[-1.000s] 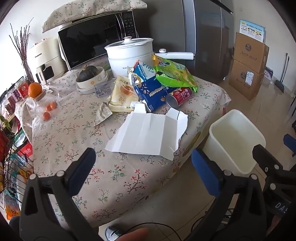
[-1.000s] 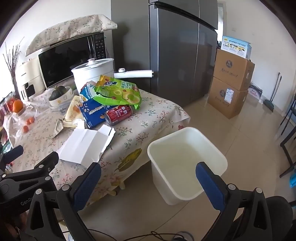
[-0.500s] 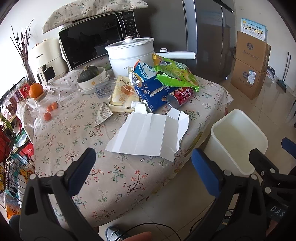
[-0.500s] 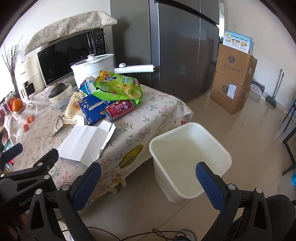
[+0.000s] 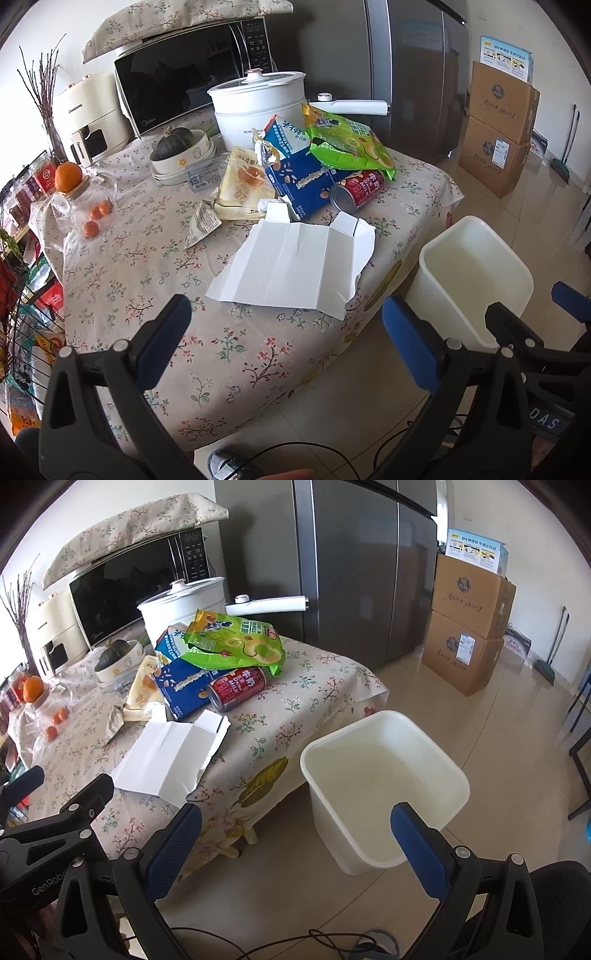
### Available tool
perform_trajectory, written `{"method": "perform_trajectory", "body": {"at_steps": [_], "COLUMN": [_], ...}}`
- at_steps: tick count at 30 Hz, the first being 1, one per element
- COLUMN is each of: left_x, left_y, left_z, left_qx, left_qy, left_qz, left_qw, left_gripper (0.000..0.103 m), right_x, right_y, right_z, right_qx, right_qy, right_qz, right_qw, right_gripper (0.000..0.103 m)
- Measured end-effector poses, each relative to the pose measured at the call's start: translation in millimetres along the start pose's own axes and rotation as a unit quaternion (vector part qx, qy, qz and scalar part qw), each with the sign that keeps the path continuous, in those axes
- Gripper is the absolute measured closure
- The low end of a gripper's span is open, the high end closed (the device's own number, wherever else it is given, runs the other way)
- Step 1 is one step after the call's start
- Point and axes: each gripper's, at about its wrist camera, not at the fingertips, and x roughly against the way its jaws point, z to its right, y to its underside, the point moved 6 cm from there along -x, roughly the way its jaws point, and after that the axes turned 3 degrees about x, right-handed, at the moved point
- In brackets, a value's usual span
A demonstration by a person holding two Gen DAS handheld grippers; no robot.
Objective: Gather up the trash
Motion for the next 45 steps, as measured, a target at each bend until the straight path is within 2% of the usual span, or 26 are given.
{"method": "perform_trajectory", "body": {"at_steps": [45], "left_x": [-3.9], "left_y": [1.8], "left_z": [-3.7], "left_qx": [0.010], "left_qy": [0.006], "left_qz": [-0.004], "left_qw": [0.9999], "left_gripper": [0.001], "right_x": [-1.8], "right_y": [-0.4], "right_z": [-2.3], "right_qx": [-0.003], "right_qy": [-0.003], "right_qz": [0.009], "right_qw": [1.000], "right_gripper": [0.000]}}
